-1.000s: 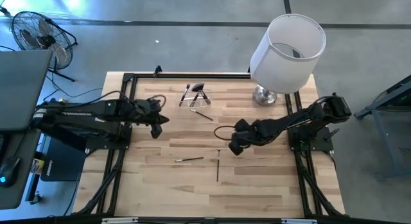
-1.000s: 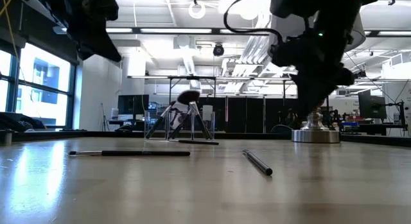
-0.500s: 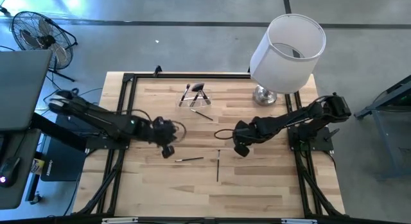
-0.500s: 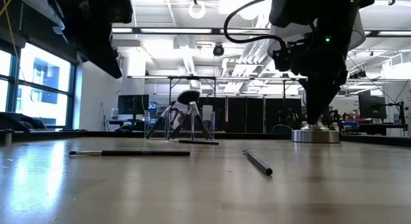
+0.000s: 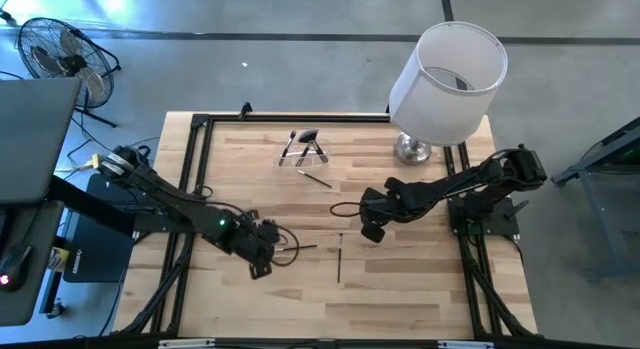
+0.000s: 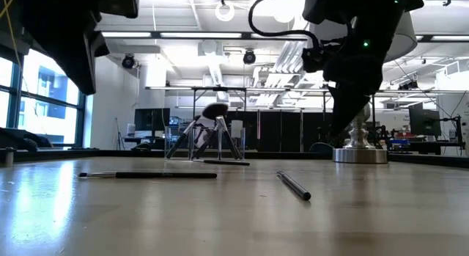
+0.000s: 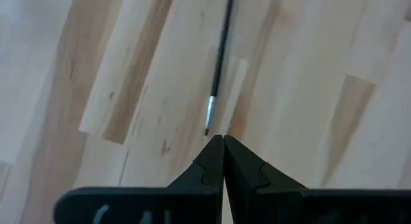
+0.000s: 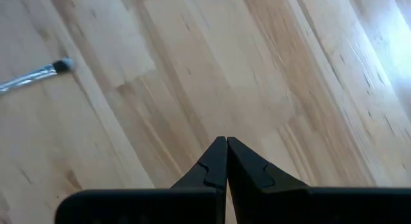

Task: Put items in baskets/containers
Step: Put the foundation brush into the transparent organizer

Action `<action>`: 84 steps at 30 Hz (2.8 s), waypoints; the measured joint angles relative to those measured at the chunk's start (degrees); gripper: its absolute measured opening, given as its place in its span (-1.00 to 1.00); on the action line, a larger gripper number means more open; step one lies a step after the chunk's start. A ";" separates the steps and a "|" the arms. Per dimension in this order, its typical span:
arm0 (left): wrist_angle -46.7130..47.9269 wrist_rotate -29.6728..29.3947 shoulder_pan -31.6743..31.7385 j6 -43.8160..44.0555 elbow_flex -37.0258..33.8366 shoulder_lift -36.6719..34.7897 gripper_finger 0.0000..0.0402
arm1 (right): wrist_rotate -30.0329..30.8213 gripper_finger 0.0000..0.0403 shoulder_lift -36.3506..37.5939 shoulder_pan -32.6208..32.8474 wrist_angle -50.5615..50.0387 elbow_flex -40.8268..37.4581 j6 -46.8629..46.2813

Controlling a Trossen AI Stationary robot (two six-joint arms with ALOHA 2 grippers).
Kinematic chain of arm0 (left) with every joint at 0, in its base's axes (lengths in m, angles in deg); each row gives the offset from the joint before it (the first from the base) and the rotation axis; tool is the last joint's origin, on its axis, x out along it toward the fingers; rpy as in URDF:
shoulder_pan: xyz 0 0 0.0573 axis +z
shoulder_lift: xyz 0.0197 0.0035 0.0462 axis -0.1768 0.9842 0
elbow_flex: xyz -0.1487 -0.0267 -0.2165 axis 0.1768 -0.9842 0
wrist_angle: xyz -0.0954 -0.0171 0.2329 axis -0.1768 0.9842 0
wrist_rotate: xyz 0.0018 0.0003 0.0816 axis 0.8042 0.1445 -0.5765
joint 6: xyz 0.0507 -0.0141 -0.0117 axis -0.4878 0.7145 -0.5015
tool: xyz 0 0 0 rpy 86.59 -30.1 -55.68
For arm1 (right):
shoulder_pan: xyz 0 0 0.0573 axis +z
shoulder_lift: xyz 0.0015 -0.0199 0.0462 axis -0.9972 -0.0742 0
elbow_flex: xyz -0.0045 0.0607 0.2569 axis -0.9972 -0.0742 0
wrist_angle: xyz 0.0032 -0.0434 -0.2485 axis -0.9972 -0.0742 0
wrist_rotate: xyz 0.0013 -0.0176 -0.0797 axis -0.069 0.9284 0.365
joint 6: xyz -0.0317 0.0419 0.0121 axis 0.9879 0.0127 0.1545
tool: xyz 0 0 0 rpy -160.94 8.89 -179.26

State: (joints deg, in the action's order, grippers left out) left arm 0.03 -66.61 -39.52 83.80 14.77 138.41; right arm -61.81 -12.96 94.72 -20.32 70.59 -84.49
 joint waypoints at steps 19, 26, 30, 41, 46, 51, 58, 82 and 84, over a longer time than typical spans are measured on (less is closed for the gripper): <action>-2.02 -0.31 -0.34 -6.58 -0.13 0.23 -0.52 | -0.99 -0.99 0.02 2.38 4.00 0.00 0.81; -2.57 -1.42 -0.31 -7.73 -0.22 3.62 -0.50 | -0.90 -0.97 0.02 2.40 4.03 0.00 1.10; -4.36 -1.17 -0.31 -7.70 -0.22 7.47 -0.50 | -1.13 -0.99 0.02 2.40 4.11 0.00 1.21; -4.77 0.82 -0.30 -7.70 -0.23 16.40 -0.50 | -1.21 -0.99 0.04 2.40 4.34 -0.02 1.23; -4.73 -0.18 -0.36 -7.70 0.07 18.42 -0.50 | -2.22 -0.98 0.04 2.40 4.38 -0.02 1.23; -4.74 -0.97 -0.38 -7.84 0.08 19.46 -0.50 | -2.52 -0.97 0.04 2.40 4.78 -0.02 1.23; -5.12 -0.61 -0.38 -7.68 0.00 19.61 -0.73 | -2.54 -0.98 0.04 2.40 5.84 -0.02 2.26; -3.24 0.51 0.25 7.42 3.22 19.96 -1.00 | -2.52 -0.99 0.04 2.40 8.02 -0.02 4.92; -3.87 0.13 0.26 10.12 2.55 19.22 -1.00 | -2.74 -0.99 0.04 2.40 8.41 -0.02 5.46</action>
State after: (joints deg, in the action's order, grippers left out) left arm -3.85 -66.48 -39.26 93.92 17.32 157.63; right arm -64.56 -12.91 97.12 -11.91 70.57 -79.03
